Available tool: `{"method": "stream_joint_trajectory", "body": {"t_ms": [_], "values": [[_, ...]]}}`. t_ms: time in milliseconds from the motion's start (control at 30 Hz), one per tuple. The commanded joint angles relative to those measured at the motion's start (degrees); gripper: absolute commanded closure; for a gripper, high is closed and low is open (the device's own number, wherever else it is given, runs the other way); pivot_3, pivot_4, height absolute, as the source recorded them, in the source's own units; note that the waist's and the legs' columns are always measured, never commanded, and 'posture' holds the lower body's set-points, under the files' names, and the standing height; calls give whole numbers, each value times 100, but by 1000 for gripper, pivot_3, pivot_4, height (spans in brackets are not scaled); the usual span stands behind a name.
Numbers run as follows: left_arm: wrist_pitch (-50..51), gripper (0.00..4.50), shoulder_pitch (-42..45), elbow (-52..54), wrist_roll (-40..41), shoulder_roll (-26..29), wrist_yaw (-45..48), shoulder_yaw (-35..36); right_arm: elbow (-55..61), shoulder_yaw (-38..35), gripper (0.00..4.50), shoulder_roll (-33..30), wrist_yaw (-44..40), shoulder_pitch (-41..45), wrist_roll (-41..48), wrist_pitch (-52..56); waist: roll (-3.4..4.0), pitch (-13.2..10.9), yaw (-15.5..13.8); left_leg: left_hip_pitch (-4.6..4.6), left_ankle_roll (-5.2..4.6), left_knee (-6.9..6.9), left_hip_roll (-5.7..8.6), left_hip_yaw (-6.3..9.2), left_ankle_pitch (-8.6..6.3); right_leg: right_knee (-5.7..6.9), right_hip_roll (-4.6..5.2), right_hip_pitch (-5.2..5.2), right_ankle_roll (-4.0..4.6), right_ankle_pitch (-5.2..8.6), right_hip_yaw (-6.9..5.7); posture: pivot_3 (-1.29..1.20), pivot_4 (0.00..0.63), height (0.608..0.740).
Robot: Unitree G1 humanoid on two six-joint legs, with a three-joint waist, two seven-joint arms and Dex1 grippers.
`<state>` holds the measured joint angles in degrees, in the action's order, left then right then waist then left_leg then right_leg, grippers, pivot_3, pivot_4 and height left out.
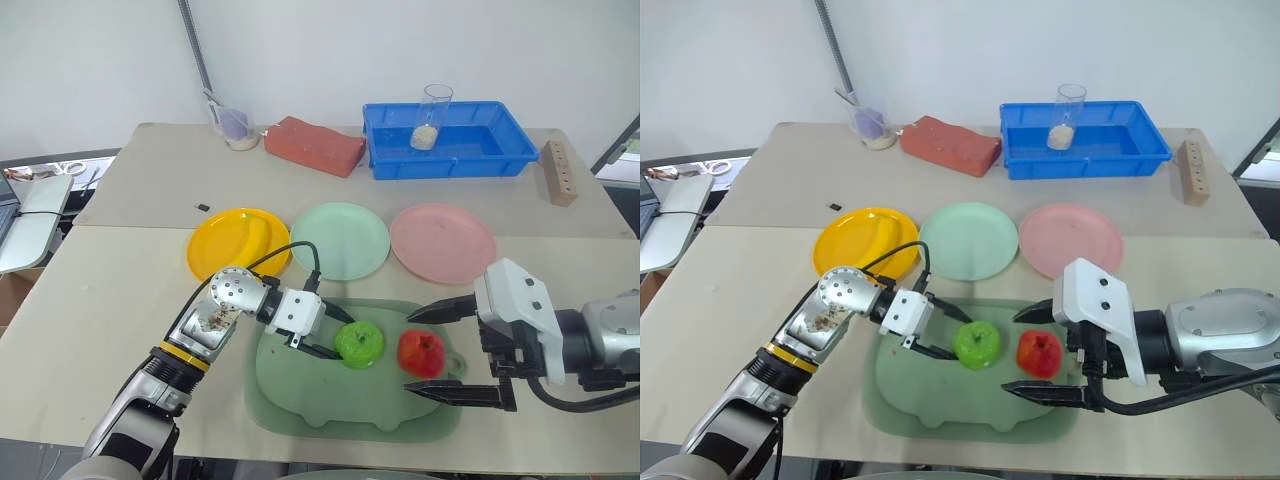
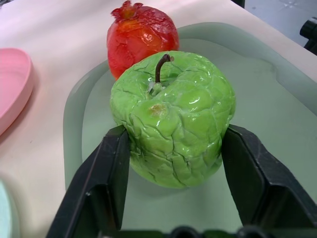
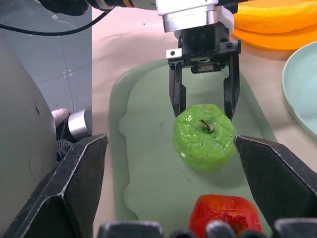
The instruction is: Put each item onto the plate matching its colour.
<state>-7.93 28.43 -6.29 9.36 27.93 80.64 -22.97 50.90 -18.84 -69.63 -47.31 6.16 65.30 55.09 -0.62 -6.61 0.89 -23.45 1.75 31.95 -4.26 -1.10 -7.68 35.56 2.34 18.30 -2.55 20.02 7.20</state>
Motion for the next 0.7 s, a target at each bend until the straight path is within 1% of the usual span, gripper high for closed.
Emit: {"method": "stream_joint_trajectory", "body": {"t_ms": [33,133,167,200,233,300,367,400,433,567,600,633,667,700], "values": [[602,2249,188,121,513,353,82,576,-143,-72,0,-5,62,114,-114,-156,0,0,7,0,0,0,0,1,0,3,0,1,0,0,-1,0,150,740],[853,2249,573,-470,539,427,-165,930,-372,57,0,82,127,283,-402,-292,1,-2,3,5,0,1,0,7,0,7,-1,4,-1,1,-8,0,150,740],[825,2249,706,-709,479,395,-286,1006,-473,207,0,197,272,440,-626,-393,1,-2,-6,6,0,2,1,10,0,6,-1,12,-8,5,-12,0,150,740],[808,2249,945,-1112,360,254,-615,1101,-699,549,0,514,725,859,-1022,-488,0,-2,-3,6,0,5,2,12,0,5,0,16,-36,22,-16,0,150,740],[774,2249,1151,-1456,252,109,-917,1179,-892,842,0,797,1087,1239,-1328,-551,-6,-3,6,12,0,6,2,12,0,3,0,12,-38,23,-15,0,150,740],[729,2249,1468,-1999,91,-173,-1344,1238,-1189,1187,0,1272,1576,1831,-1525,-380,-3,-3,3,-1,0,16,8,21,0,5,0,20,-41,24,-14,0,150,740],[662,2249,1715,-2498,-93,-480,-1809,1269,-1340,1449,0,1544,1728,2220,-1668,-235,0,-1,-23,-12,0,22,20,27,0,17,5,26,-36,20,-12,0,150,740],[598,2249,1814,-2733,-194,-592,-1994,1268,-1385,1547,0,1624,1768,2335,-1745,-208,13,7,-31,-32,-1,20,23,30,0,19,6,35,-28,16,-13,0,150,740],[544,2249,1916,-2977,-301,-696,-2198,1269,-1424,1622,0,1695,1807,2419,-1812,-186,15,8,-31,-42,-2,19,25,32,0,27,5,24,-19,10,-12,0,150,740],[440,2249,2178,-3573,-526,-929,-2576,1278,-1504,1683,0,1793,1820,2472,-2000,-145,25,14,-37,-64,-10,16,27,42,-2,41,0,49,-20,10,-17,0,150,740],[399,1252,2210,-3653,-532,-965,-2610,1304,-1513,1677,0,1792,1808,2451,-2034,-144,26,14,-36,-67,-11,15,27,43,-2,41,-2,52,-20,10,-17,0,150,740],[360,917,2232,-3711,-516,-991,-2601,1330,-1516,1662,0,1787,1798,2426,-2056,-139,26,14,-37,-66,-11,16,28,44,-1,44,-2,52,-20,10,-17,0,150,740],[325,415,2248,-3755,-504,-1006,-2590,1346,-1515,1651,0,1786,1788,2410,-2073,-135,25,14,-37,-66,-11,17,28,44,-1,44,-2,52,-20,10,-17,0,150,740],[319,50,2254,-3746,-441,-1000,-2519,1392,-1489,1585,0,1740,1745,2339,-2054,-125,25,14,-38,-65,-12,18,28,45,0,44,-2,50,-20,10,-17,0,150,740]]}}
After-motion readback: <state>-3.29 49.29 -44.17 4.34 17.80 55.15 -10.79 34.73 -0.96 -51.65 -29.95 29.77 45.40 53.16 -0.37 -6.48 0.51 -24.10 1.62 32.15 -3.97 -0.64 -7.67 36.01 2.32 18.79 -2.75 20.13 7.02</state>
